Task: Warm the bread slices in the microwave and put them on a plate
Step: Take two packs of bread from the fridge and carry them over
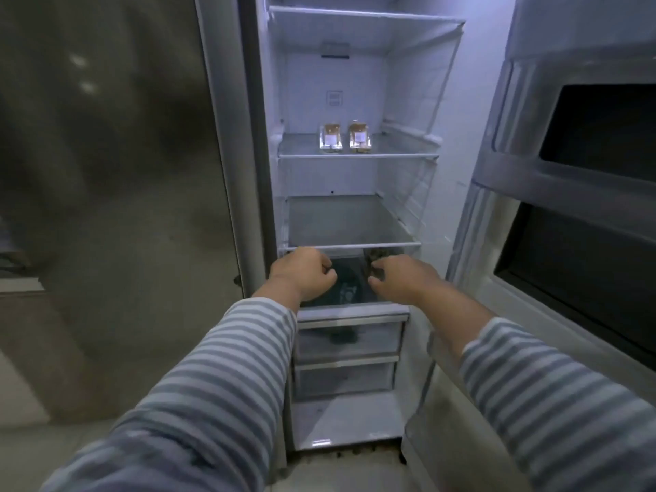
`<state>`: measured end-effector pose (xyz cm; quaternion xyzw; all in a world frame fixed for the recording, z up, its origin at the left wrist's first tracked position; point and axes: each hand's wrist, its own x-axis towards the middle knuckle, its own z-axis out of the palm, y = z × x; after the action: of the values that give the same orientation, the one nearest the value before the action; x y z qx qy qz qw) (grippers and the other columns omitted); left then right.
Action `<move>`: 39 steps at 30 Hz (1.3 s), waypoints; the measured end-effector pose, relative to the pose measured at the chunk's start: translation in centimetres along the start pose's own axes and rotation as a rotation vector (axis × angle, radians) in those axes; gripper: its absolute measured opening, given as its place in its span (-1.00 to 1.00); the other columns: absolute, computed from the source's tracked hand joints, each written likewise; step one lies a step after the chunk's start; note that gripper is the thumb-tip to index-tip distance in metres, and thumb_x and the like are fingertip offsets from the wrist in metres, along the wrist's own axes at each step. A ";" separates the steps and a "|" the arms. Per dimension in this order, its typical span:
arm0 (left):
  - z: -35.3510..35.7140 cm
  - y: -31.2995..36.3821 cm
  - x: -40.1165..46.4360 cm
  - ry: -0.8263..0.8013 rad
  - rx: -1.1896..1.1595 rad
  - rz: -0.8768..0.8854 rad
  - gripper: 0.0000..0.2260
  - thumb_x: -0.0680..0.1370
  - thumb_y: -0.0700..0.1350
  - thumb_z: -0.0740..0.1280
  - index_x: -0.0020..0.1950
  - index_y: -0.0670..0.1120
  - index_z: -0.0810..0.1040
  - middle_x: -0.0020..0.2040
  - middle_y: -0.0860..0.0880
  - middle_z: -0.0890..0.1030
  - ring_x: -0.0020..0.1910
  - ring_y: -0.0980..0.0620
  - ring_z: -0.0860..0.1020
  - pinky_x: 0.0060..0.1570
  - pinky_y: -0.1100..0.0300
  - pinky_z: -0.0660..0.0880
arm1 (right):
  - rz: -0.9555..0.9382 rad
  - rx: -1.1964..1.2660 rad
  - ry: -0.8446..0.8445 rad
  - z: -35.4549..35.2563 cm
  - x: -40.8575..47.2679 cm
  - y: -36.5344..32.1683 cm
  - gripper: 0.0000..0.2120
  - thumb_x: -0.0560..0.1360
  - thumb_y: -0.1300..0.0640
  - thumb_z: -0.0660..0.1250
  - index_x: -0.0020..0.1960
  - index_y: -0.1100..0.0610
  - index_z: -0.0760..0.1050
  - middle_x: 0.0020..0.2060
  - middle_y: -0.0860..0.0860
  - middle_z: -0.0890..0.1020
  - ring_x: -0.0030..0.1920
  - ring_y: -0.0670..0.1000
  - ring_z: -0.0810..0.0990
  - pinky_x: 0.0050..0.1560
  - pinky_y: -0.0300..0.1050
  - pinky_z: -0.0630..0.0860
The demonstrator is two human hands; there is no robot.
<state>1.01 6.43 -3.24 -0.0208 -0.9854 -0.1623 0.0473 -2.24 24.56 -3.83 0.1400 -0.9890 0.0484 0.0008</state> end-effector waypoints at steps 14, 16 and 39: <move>-5.2 0.8 21.1 0.457 -0.115 -0.022 -0.68 0.54 0.04 0.26 0.27 0.01 0.54 0.28 0.00 0.53 0.26 -0.05 0.48 0.14 0.07 0.44 | -0.031 0.082 0.326 -6.8 20.4 2.1 -0.51 0.59 -0.18 0.07 0.33 0.10 0.45 0.29 0.12 0.53 0.29 0.17 0.48 0.26 0.11 0.43; -6.2 0.7 24.7 0.509 -0.129 -0.004 -0.69 0.53 0.02 0.26 0.24 0.01 0.54 0.28 0.01 0.52 0.27 -0.04 0.46 0.16 0.05 0.44 | -0.025 0.092 0.356 -8.4 23.4 2.5 -0.53 0.59 -0.17 0.08 0.34 0.08 0.44 0.28 0.11 0.53 0.29 0.18 0.46 0.26 0.12 0.42; -7.3 -2.4 44.5 0.369 -0.253 -0.174 -0.39 0.46 0.13 0.29 0.48 0.23 0.16 0.50 -0.09 0.13 0.34 -0.17 0.41 0.22 0.02 0.38 | 0.124 0.516 0.362 -11.1 43.9 3.7 -0.34 0.52 -0.17 0.23 0.53 -0.13 0.02 0.47 0.17 0.15 0.40 0.25 0.33 0.32 0.05 0.30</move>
<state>-42.75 2.98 7.38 0.0884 -0.9299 -0.2892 0.2095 -45.57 17.06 7.57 0.0644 -0.9345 0.3218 0.1380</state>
